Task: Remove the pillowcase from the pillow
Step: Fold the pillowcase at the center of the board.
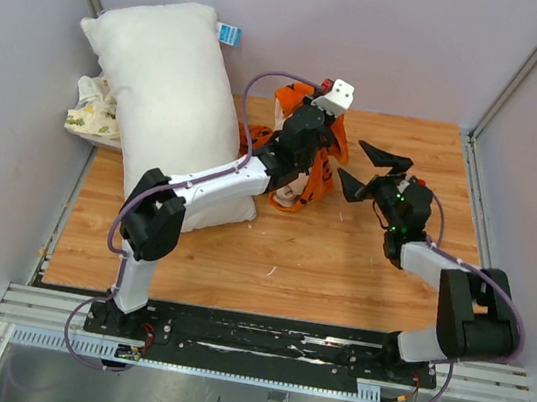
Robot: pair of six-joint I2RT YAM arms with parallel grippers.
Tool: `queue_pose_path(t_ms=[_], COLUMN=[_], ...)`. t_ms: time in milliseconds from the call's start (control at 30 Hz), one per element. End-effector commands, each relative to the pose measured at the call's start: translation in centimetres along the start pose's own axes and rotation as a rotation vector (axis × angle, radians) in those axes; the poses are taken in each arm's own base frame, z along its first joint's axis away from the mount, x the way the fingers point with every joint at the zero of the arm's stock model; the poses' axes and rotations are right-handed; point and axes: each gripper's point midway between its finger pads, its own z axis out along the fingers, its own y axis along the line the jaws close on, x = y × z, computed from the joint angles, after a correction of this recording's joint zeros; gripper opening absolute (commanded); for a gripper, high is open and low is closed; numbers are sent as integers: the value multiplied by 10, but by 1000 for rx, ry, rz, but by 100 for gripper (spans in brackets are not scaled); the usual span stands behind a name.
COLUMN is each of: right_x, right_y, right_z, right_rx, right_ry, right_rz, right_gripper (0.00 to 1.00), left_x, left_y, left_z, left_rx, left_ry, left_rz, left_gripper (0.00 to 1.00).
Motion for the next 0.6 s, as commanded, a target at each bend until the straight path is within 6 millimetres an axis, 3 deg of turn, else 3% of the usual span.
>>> queue_pose_path(t_ms=[0, 167, 333, 400, 533, 567], right_x=[41, 59, 54, 51, 47, 46], right_y=[66, 74, 68, 64, 63, 63], right_z=[18, 37, 48, 50, 50, 51], right_rx=[-257, -352, -378, -382, -389, -374], right_ry=[145, 210, 185, 170, 178, 193], right_rz=[243, 321, 341, 331, 259, 213], right_gripper=[96, 77, 59, 46, 7, 2], left_x=[-43, -47, -46, -45, -41, -39], left_y=[11, 7, 8, 9, 15, 18], left_z=[-6, -13, -17, -18, -21, -23], left_rx=[-26, -9, -7, -8, -25, -35], left_ry=[-92, -103, -101, -100, -97, -96], left_rz=[-120, -124, -126, -125, -112, -105], left_gripper=[0, 0, 0, 0, 0, 0])
